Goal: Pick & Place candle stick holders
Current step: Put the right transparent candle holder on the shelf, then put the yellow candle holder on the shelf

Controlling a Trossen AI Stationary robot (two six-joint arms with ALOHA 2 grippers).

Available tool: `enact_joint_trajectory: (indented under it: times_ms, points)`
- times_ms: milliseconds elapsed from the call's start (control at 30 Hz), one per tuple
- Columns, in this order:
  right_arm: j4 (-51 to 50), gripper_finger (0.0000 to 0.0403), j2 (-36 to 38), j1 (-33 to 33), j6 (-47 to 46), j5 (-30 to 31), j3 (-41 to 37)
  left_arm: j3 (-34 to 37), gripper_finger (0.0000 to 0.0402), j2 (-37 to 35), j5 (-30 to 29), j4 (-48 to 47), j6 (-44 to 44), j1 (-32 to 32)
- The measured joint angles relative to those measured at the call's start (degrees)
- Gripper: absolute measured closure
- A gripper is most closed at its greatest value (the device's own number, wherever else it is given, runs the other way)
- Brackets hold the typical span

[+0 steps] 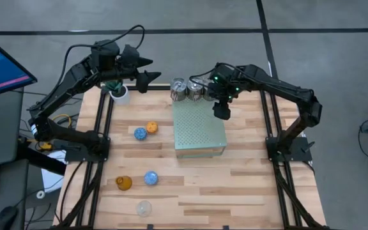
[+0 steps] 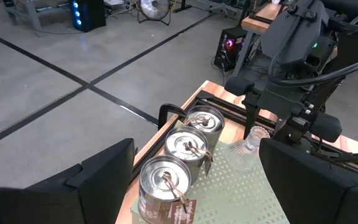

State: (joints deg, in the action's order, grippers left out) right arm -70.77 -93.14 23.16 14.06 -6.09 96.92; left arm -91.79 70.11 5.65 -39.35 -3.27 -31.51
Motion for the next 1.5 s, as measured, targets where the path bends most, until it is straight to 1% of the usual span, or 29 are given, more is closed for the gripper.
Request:
enact_joint_trajectory:
  times_ms: [133, 367, 533, 600, 700, 900, 1133, 1300, 1500]
  points:
    - [0.7, 0.0231, 0.0, 0.0, 0.0, 0.01, 0.0, -0.02, 0.0056, 0.0, 0.0, 0.0, 0.12, 0.0]
    - [1.57, 0.0211, 0.01, 0.0, 0.0, 0.02, 0.0, 0.0, 0.0056, 0.0, 0.0, 0.0, 1.5, -0.01]
    - [1.56, 0.0207, 0.07, 0.0, -0.04, -0.17, 0.0, 0.0, 0.0056, 0.0, 0.0, 0.0, 1.51, 0.0]
    - [1.56, 0.0205, 0.07, -0.02, -0.12, -1.45, 0.0, -0.01, 0.0056, 0.0, 0.0, 0.0, 1.51, -0.01]
    - [1.56, 0.0194, 0.07, -0.02, -0.53, -3.19, 0.0, 0.0, 0.0056, 0.0, 0.0, 0.0, 1.51, -0.02]
    - [1.43, 0.0159, 0.07, -0.33, -1.53, -3.61, 0.0, 0.0, 0.0056, 0.0, 0.0, 0.0, 1.51, -0.01]
    - [2.22, 0.0153, 0.11, -1.46, -1.67, -4.8, 0.06, -0.02, 0.0056, 0.0, 0.12, -0.46, 1.48, -0.02]
    - [0.5, 0.0153, 0.61, -2.17, -1.68, -4.73, 4.35, -0.02, 0.0056, 0.0, 1.73, -4.67, 1.31, 0.0]
    - [-2.3, 0.0152, 0.61, -2.99, -1.64, -4.56, 12.7, -0.02, 0.0056, 0.0, 1.76, -14.92, 0.17, 1.7]
